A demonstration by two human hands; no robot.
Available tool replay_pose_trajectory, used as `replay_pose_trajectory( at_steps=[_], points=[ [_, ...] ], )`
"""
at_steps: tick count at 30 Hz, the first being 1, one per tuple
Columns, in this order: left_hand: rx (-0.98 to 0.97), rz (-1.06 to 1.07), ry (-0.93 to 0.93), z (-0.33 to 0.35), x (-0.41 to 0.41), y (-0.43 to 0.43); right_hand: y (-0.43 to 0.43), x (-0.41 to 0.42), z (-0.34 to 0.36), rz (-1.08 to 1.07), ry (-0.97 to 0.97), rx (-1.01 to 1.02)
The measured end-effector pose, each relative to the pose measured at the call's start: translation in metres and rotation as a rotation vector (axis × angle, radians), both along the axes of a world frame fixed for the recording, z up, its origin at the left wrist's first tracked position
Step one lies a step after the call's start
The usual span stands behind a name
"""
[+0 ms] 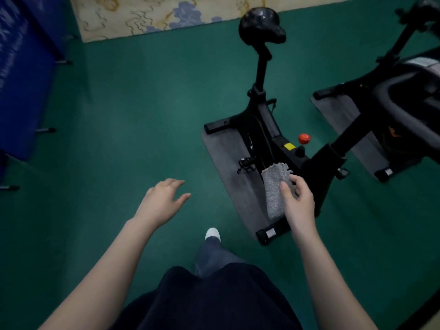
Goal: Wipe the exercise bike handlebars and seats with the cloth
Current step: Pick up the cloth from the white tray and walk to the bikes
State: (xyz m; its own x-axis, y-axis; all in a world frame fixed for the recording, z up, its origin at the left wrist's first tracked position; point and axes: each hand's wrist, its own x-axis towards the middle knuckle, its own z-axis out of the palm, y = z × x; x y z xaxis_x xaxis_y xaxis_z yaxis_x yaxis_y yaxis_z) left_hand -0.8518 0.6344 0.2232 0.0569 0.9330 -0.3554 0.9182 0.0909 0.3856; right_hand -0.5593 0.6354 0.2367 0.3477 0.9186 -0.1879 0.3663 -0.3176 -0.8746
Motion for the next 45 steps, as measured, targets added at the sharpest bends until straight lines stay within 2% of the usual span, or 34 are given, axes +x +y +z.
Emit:
replay_pose_trajectory(
  at_steps=[12,20,28,35,45],
  points=[
    [0.066,-0.147,0.061,0.009,0.001,0.140,0.123,-0.028,0.009,0.009,0.039,0.021],
    [0.115,-0.321,0.042,-0.005,-0.052,0.248,0.195,-0.091,-0.002,-0.199,-0.055,0.044],
    [0.103,-0.583,-0.011,0.000,-0.091,0.360,0.239,-0.155,0.005,-0.516,-0.078,0.008],
    [0.088,-0.827,-0.077,0.000,-0.045,0.420,0.231,-0.147,0.011,-0.808,-0.084,-0.023],
    [0.172,-1.112,-0.098,0.013,0.090,0.488,0.249,-0.082,0.007,-1.095,-0.099,0.068]
  ],
)
